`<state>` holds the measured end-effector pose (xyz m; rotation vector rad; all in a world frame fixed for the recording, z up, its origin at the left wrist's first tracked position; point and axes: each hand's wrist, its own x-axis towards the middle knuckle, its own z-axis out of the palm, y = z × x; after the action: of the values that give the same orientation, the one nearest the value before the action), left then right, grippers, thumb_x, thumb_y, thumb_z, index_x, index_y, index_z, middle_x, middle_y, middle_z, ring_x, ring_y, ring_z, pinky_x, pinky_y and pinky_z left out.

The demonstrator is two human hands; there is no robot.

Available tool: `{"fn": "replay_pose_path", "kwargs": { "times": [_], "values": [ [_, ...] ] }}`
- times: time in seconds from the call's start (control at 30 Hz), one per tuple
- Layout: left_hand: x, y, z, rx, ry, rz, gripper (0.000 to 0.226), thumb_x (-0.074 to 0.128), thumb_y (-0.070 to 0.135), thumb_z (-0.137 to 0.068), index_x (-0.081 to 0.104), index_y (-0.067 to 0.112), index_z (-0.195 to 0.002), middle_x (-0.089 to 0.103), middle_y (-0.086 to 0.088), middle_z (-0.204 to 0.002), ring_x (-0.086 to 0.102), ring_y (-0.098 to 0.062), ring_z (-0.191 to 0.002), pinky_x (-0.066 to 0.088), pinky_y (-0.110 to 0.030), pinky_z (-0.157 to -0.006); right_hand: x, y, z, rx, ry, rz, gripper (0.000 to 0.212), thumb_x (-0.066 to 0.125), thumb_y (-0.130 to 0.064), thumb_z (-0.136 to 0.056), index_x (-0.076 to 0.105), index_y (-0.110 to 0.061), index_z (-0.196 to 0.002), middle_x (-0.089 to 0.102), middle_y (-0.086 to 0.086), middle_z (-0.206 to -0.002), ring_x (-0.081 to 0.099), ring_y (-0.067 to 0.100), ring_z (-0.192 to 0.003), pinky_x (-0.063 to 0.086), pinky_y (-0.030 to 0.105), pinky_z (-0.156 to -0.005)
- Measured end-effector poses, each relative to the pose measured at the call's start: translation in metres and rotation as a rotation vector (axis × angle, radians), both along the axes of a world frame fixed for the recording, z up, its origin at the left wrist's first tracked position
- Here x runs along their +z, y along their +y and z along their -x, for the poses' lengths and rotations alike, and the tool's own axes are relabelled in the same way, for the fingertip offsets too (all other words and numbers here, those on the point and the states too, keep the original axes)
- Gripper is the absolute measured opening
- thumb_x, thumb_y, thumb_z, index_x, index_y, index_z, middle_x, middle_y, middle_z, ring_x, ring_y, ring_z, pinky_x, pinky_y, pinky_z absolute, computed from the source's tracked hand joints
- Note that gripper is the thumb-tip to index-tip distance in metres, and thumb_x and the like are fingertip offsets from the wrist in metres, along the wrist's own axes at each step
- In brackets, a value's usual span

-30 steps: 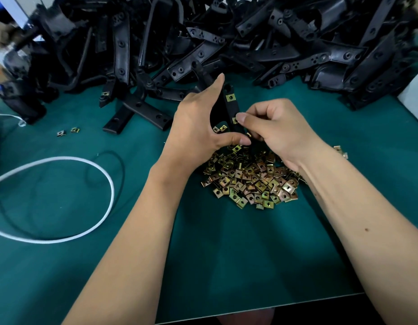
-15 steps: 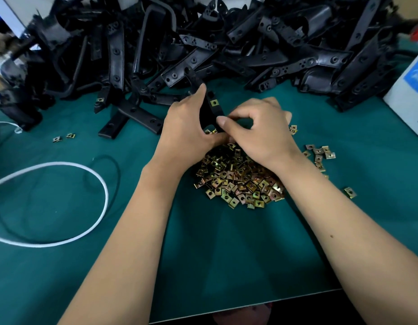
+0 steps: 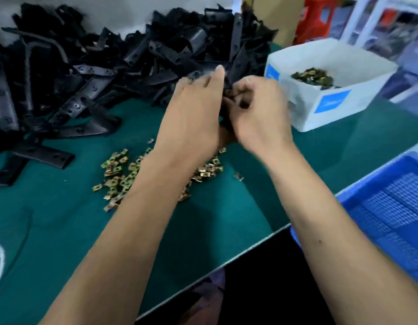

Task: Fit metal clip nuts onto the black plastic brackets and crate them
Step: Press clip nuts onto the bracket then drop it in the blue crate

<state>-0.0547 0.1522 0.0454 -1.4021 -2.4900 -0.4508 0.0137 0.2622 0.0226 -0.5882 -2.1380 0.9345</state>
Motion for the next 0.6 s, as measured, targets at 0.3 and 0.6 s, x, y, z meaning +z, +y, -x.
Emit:
{"fn": "replay_pose_path", "kwargs": {
  "times": [0.3,0.6],
  "values": [
    [-0.018,0.167,-0.174,-0.624,0.105,0.068,0.070,0.071,0.042,-0.088,0.045,0.016,-0.147,0.054,-0.008,-0.143,0.048,-0.031,-0.130,0.042,-0.040,-0.109,-0.048,0.129,-0.218,-0.154,0.409,0.523,0.006,0.064,-0.014,-0.086,0.068,-0.019,-0.088,0.065,-0.003,-0.071,0.057,0.009,-0.062,0.046,0.022,-0.057],
    [-0.160,0.198,-0.247,-0.754,-0.401,0.547,0.066,0.070,0.046,-0.094,0.051,0.012,-0.146,0.053,-0.017,-0.146,0.049,-0.036,-0.135,0.043,-0.044,-0.109,-0.243,0.162,-0.357,-0.806,-0.206,0.965,0.020,0.069,-0.014,-0.098,0.074,0.004,-0.106,0.071,0.015,-0.081,0.064,0.016,-0.054,0.049,0.019,-0.045]
  ]
}}
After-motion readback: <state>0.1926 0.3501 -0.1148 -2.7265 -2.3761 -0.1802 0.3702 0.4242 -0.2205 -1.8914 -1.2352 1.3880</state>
